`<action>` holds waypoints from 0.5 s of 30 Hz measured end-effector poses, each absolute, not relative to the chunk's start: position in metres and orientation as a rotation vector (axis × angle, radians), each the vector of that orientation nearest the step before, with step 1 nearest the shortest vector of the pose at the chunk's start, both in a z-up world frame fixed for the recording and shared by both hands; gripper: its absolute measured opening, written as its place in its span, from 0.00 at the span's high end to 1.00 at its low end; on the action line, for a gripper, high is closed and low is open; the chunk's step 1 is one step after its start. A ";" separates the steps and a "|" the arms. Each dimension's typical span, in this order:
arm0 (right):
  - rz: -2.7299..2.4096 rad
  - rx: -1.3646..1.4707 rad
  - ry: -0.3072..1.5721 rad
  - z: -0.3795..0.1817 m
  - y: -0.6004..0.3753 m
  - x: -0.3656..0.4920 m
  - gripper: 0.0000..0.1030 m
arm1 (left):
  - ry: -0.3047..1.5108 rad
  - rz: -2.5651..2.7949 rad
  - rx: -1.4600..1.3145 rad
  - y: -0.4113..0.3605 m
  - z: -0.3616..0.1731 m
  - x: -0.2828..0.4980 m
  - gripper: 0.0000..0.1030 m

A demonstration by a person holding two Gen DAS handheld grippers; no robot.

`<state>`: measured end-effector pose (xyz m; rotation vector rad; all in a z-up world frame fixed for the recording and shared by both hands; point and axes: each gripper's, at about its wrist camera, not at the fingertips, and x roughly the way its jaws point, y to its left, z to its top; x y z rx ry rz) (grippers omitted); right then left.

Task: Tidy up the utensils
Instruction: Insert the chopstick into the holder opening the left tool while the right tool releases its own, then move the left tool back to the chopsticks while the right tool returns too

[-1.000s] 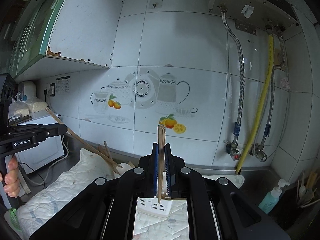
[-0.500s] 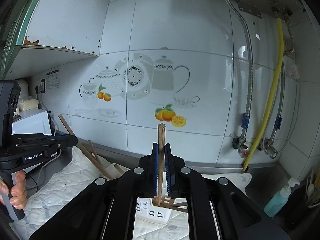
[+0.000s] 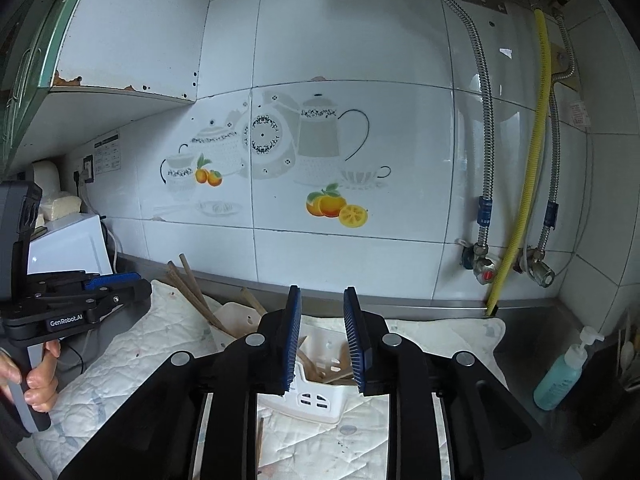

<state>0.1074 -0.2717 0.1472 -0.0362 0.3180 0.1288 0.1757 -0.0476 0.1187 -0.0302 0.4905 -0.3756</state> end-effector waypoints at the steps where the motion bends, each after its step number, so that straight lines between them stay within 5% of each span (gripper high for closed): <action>1: 0.132 -0.033 0.316 0.146 -0.272 0.100 0.76 | 0.489 -0.373 -0.029 -0.046 0.117 0.171 0.67; 4: 0.145 -0.030 0.321 0.139 -0.271 0.080 0.73 | 0.479 -0.344 -0.012 -0.042 0.110 0.155 0.46; 15: 0.170 -0.016 0.429 0.082 -0.262 0.020 0.66 | 0.569 -0.351 0.019 -0.033 0.053 0.105 0.24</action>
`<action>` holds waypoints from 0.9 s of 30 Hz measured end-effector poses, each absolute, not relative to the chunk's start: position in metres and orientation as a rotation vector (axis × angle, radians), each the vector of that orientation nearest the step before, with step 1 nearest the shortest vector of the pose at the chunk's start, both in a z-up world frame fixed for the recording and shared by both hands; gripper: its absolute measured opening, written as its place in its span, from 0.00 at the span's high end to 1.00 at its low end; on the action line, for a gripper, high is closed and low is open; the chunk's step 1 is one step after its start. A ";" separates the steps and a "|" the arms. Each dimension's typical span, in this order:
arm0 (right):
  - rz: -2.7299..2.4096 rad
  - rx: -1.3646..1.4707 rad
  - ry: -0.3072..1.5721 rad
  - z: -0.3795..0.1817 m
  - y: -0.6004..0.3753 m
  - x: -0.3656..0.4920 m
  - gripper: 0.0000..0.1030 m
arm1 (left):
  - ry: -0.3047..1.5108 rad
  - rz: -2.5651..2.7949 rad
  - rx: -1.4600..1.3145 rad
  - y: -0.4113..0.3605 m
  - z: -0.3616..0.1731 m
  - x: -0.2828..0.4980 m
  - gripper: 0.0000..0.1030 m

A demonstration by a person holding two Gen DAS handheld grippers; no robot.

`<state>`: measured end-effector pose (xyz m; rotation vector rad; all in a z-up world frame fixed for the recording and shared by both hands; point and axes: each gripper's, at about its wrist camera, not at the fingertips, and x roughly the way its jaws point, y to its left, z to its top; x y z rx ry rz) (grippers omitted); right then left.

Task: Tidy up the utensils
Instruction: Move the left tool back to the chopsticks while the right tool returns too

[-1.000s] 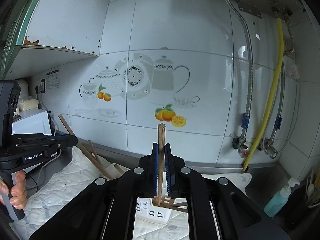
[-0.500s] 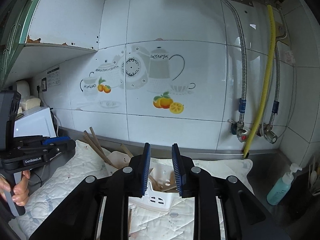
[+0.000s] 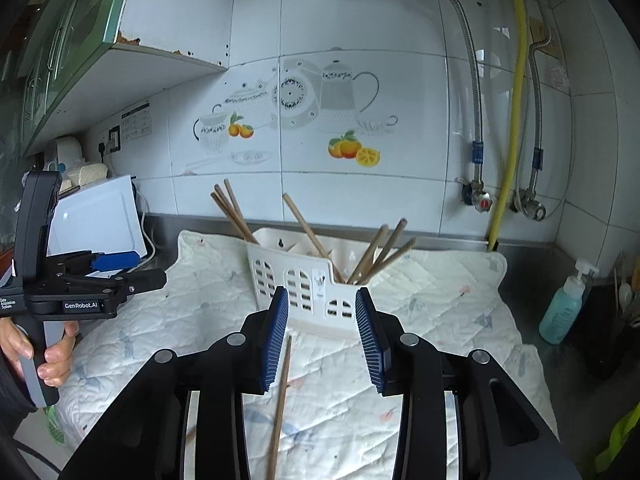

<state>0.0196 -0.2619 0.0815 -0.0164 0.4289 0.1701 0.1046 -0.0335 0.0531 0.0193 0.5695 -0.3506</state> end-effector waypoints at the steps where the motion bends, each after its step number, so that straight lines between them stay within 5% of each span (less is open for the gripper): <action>1: 0.171 -0.009 0.443 0.075 -0.262 0.017 0.66 | 0.580 -0.350 0.021 -0.034 0.047 0.100 0.23; 27: 0.250 0.075 0.806 -0.068 -0.231 0.028 0.71 | 0.792 -0.333 0.054 -0.035 -0.048 0.061 0.20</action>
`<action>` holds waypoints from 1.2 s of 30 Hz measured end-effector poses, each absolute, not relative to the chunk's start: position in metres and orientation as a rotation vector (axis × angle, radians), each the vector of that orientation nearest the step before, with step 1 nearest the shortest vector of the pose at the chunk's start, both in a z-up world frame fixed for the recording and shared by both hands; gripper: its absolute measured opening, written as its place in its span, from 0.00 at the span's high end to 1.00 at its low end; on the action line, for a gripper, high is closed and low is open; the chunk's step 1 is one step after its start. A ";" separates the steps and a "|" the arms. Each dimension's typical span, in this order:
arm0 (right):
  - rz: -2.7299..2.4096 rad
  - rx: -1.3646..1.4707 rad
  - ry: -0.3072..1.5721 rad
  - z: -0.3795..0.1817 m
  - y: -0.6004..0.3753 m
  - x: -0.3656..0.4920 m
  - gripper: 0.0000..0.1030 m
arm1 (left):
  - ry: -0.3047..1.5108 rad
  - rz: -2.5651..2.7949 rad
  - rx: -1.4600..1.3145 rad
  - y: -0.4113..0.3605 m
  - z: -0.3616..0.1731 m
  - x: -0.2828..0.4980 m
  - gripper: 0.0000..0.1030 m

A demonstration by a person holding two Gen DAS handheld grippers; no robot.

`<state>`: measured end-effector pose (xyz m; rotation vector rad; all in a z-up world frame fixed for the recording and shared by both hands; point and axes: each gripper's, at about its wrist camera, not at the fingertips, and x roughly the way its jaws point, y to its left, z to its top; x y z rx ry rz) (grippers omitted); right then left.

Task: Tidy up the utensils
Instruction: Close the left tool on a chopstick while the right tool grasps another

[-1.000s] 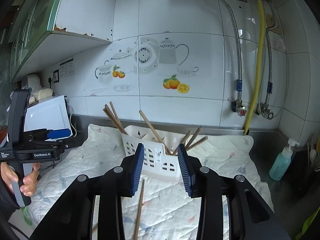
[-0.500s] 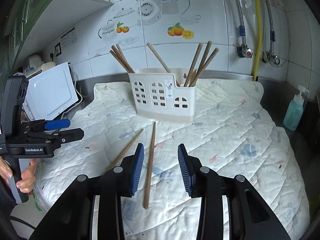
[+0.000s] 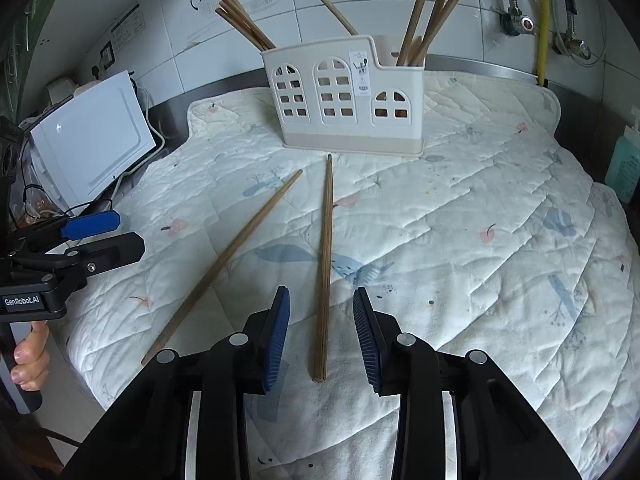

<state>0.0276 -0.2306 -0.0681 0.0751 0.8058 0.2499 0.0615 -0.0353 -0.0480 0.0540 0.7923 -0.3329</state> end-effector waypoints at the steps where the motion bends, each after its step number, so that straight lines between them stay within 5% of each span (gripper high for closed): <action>1: 0.250 0.073 0.815 -0.071 -0.230 0.027 0.74 | 0.798 -0.334 0.055 -0.036 -0.050 0.061 0.20; 9: 0.210 0.022 0.812 -0.076 -0.227 0.018 0.93 | 0.837 -0.372 0.063 -0.049 -0.067 0.051 0.22; 19: 0.177 0.077 0.777 -0.065 -0.249 0.001 0.93 | 0.878 -0.445 0.065 -0.068 -0.085 0.043 0.64; 36: 0.175 0.073 0.641 -0.012 -0.249 -0.011 0.93 | 0.871 -0.429 0.015 -0.062 -0.088 0.049 0.92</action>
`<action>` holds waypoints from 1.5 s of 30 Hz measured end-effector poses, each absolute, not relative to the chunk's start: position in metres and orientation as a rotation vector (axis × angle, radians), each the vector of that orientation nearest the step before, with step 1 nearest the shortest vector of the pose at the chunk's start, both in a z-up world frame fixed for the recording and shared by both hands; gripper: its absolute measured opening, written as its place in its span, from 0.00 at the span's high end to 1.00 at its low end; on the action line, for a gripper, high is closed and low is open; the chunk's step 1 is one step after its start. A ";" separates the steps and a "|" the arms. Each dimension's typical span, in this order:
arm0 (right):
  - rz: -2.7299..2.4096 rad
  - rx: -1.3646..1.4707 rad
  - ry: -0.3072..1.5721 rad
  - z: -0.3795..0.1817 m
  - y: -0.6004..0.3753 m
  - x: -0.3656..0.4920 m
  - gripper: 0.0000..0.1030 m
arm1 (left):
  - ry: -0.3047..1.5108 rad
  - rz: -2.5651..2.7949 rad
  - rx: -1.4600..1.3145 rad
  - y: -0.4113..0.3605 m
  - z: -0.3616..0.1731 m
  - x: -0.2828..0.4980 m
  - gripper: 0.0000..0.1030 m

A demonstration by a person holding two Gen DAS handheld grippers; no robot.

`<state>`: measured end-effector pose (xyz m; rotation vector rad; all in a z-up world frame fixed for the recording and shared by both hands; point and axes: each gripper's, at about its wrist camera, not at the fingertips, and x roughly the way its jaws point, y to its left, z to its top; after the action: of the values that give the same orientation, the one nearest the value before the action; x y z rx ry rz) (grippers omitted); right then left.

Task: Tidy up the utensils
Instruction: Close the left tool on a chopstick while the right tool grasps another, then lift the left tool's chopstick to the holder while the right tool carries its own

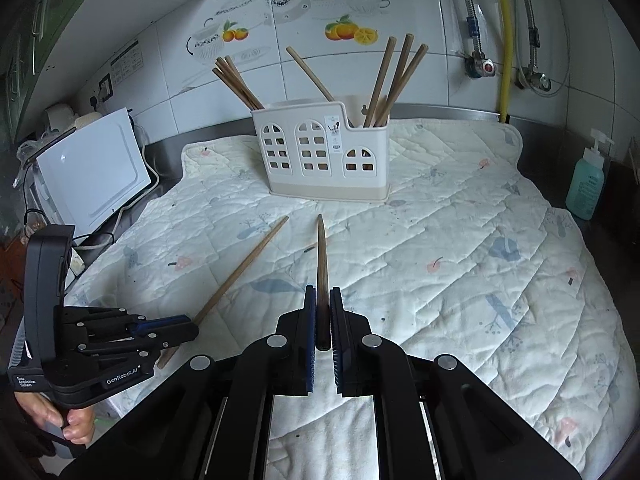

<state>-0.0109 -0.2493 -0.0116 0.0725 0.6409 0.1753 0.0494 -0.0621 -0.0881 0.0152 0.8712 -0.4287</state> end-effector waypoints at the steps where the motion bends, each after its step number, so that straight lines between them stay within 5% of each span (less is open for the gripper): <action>1: 0.176 0.069 0.631 -0.007 -0.249 -0.011 0.93 | 0.863 -0.426 0.015 -0.060 -0.086 0.050 0.92; 12: 0.180 0.062 0.508 0.041 -0.251 -0.007 0.93 | 0.856 -0.492 -0.025 -0.050 -0.061 0.053 0.92; 18: 0.191 0.056 0.488 0.048 -0.248 -0.009 0.93 | 0.916 -0.482 -0.012 -0.056 -0.079 0.051 0.78; 30: 0.184 0.043 0.445 0.063 -0.250 -0.013 0.93 | 0.918 -0.434 0.023 -0.054 -0.083 0.056 0.95; 45: 0.198 0.024 0.376 0.094 -0.249 -0.004 0.93 | 0.795 -0.453 0.002 -0.038 -0.040 0.061 0.95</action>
<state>-0.0042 -0.2493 0.0940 0.0239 0.3757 0.1977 0.0614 -0.0378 -0.0397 0.0025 0.7953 -0.4530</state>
